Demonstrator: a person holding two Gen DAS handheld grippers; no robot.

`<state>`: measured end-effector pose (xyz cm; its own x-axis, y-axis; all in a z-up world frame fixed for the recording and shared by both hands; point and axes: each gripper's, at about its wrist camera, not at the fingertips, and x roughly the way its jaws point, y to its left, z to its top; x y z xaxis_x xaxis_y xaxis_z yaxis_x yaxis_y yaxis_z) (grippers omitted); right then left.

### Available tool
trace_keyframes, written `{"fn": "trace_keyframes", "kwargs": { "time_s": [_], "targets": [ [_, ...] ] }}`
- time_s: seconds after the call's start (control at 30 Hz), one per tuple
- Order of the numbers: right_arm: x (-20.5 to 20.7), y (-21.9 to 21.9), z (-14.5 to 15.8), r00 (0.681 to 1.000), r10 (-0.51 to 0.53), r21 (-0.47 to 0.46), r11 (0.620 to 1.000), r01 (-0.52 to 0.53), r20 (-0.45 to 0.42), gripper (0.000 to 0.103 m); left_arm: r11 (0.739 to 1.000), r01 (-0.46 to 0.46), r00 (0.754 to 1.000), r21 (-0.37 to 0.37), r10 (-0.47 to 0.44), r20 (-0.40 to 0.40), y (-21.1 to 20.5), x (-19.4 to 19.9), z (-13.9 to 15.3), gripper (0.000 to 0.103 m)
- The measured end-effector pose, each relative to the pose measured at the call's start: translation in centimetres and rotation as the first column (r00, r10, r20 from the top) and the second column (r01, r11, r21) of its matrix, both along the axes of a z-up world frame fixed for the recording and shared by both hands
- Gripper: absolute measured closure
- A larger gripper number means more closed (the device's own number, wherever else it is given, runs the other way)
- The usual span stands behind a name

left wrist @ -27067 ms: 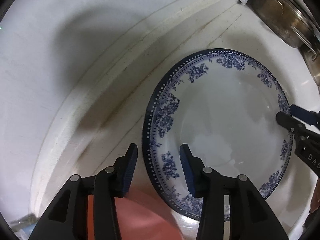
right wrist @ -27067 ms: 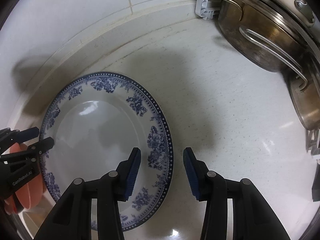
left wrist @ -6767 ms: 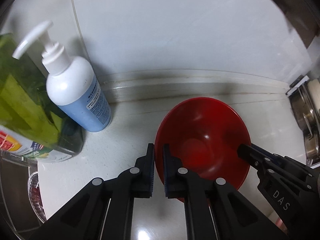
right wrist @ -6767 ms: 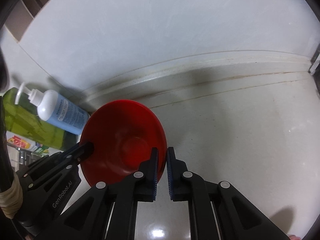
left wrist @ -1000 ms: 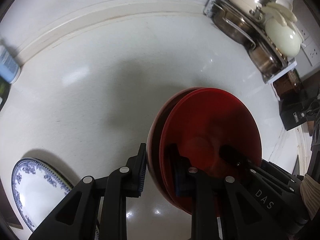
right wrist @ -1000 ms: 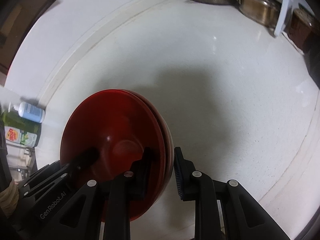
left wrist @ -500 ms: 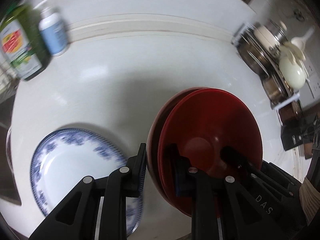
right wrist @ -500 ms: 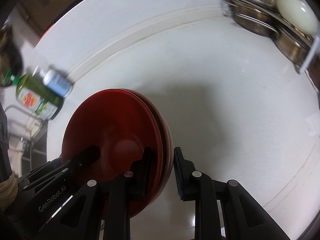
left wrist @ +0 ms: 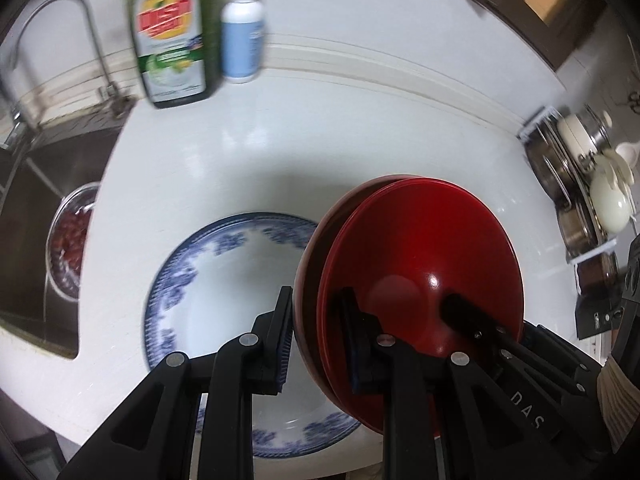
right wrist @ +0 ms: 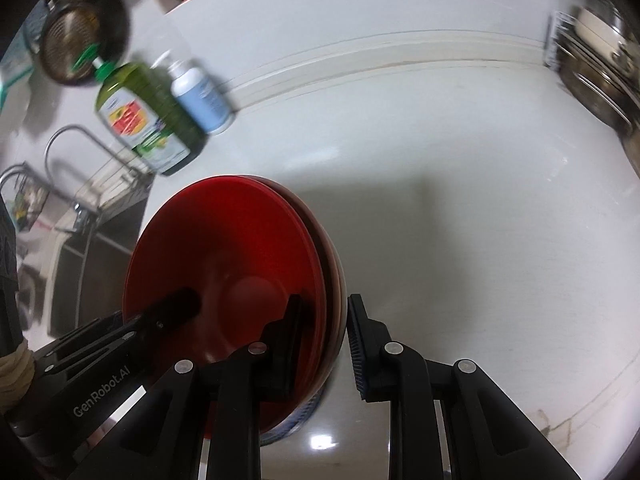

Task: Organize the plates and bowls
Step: 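Carry the bowl stack with the left gripper over the blue-and-white plate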

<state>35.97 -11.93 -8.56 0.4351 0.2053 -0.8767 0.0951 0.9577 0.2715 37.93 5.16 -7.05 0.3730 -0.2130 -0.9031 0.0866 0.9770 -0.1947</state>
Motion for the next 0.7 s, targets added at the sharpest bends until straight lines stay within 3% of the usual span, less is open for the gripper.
{"fn": "trace_keyframes", "kwargs": {
  "time_s": [0.33,0.7],
  "targets": [
    [0.6,5.6,-0.9,0.995,0.103,0.003,0.995,-0.103,-0.011,0.079,0.996,-0.086,0.996,0.014,0.086,-0.016,5.1,-1.1,-0.7,0.08],
    [0.9,8.5,-2.3,0.988,0.143,-0.005,0.99,-0.144,-0.051,0.079,0.995,-0.093,0.994,0.026,0.094,-0.051,6.7,-0.8,-2.2,0.08]
  ]
}}
